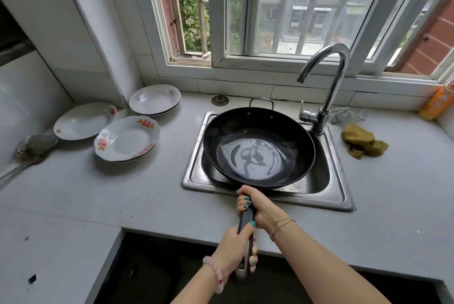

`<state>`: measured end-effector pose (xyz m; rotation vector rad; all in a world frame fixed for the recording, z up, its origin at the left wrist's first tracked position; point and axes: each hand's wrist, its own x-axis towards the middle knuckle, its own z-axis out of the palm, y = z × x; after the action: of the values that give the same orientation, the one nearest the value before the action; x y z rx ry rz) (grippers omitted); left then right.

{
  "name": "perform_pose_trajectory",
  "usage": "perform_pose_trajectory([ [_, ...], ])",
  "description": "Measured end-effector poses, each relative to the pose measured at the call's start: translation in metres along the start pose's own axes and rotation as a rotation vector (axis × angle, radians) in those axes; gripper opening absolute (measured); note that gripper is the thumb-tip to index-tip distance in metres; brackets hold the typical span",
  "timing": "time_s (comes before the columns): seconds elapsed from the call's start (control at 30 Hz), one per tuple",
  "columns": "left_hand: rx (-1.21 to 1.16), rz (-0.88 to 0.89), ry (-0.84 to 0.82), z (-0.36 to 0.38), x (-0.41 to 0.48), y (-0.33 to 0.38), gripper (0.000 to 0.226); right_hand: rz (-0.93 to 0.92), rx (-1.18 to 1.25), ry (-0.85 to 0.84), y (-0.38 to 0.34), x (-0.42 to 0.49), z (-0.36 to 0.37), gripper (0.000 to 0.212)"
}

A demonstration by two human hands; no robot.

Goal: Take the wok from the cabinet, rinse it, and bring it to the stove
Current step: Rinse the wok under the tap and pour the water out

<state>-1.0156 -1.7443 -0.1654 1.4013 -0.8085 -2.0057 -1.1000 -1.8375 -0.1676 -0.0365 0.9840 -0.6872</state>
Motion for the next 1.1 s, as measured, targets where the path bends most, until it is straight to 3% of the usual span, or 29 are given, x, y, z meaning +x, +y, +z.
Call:
perform_pose_trajectory([
  [0.13,-0.004,0.023,-0.017,-0.003,-0.003,0.002,0.026,-0.021,-0.027,0.014,0.001,-0.002,0.002,0.043],
  [0.5,0.158,0.054,0.011,-0.006,-0.010,0.005,0.024,-0.103,-0.200,-0.016,0.002,-0.019,-0.019,0.020],
  [0.63,0.198,0.061,0.052,-0.009,-0.006,0.008,0.023,-0.145,-0.346,0.014,-0.001,-0.028,-0.032,0.028],
  [0.73,0.229,0.073,0.102,-0.013,-0.004,0.010,0.018,-0.175,-0.509,0.006,-0.008,-0.041,-0.038,0.022],
  [0.87,0.398,0.109,0.235,-0.017,0.002,0.020,0.013,-0.330,-0.849,0.138,-0.028,-0.062,-0.041,0.022],
  [1.1,0.572,0.269,0.375,-0.027,0.005,0.053,0.005,-0.559,-0.804,0.204,-0.095,-0.076,-0.055,0.018],
])
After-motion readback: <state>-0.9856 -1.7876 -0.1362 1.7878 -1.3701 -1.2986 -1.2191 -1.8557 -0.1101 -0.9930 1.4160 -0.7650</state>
